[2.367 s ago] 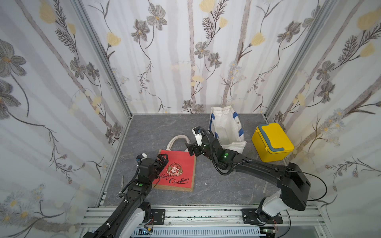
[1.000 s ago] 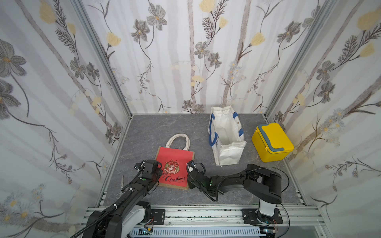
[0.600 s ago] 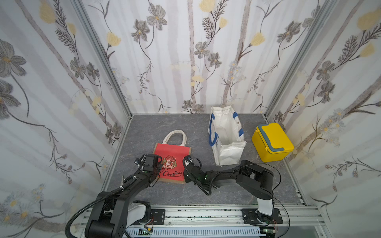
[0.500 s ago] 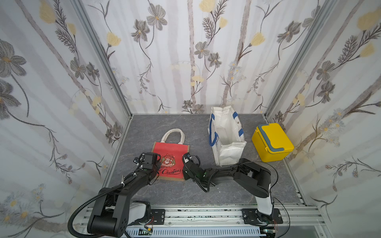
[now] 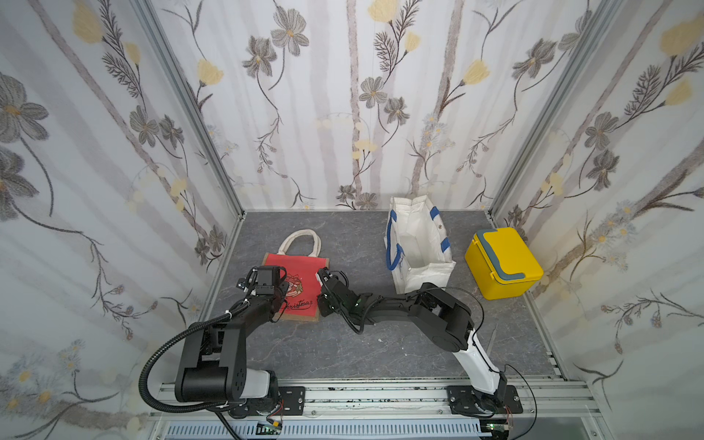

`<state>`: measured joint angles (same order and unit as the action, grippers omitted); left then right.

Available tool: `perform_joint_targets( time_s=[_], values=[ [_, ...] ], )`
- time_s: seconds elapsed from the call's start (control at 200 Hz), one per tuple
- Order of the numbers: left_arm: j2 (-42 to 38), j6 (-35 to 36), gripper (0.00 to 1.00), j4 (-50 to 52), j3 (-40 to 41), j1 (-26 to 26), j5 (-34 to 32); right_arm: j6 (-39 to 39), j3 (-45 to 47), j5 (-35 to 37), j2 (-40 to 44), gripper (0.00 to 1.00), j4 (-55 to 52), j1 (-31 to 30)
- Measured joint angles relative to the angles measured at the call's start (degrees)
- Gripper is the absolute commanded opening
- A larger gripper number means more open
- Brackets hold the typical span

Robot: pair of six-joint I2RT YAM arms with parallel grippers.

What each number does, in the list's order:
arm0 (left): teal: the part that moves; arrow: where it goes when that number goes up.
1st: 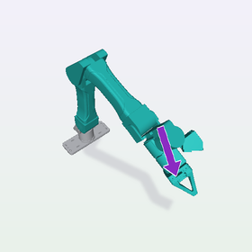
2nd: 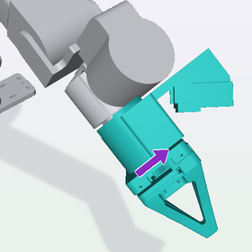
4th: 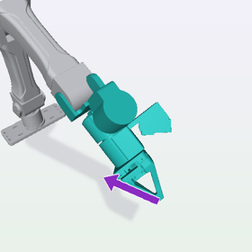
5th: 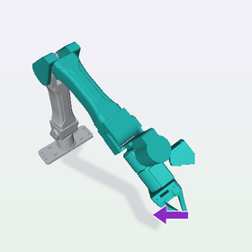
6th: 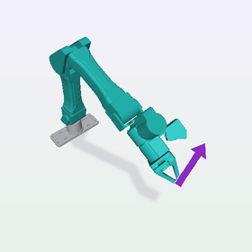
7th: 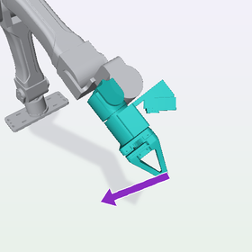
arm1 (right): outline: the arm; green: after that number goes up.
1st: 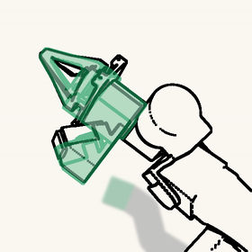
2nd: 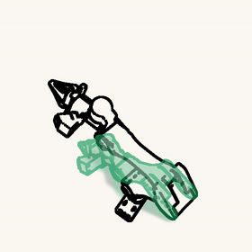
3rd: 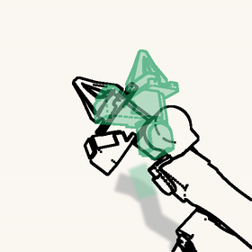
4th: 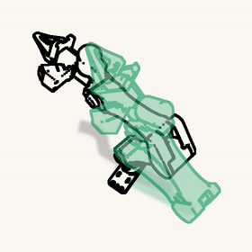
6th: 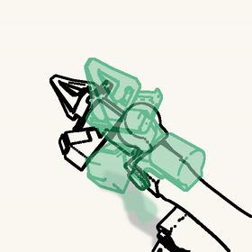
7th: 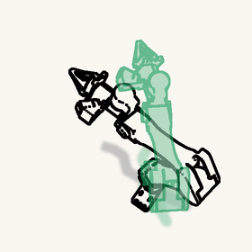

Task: Put away the canvas bag
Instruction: Move the canvas bag to the center of the board.

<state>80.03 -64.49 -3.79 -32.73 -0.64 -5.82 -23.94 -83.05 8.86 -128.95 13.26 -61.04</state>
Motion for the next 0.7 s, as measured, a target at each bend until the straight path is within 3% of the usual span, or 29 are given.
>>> perform_joint_targets(
  time_s=[0.13,0.21,0.485,0.699],
  values=[
    [-1.97,0.46,0.71,0.31,-1.66,0.11,-0.09,0.5,-4.83,-1.51,-2.43,0.25,-2.32,0.48],
    [-3.67,0.98,0.75,0.7,-0.57,0.11,0.31,0.63,-6.88,-2.4,-3.5,0.25,-3.45,0.59],
    [-5.86,1.11,0.66,-0.96,6.36,1.14,6.27,0.63,-12.44,-4.07,-6.67,0.3,-4.39,0.61],
    [-1.16,0.13,0.57,-7.93,6.51,1.11,10.45,0.63,-12.74,-4.35,-6.62,0.48,-3.08,0.72]
  ],
)
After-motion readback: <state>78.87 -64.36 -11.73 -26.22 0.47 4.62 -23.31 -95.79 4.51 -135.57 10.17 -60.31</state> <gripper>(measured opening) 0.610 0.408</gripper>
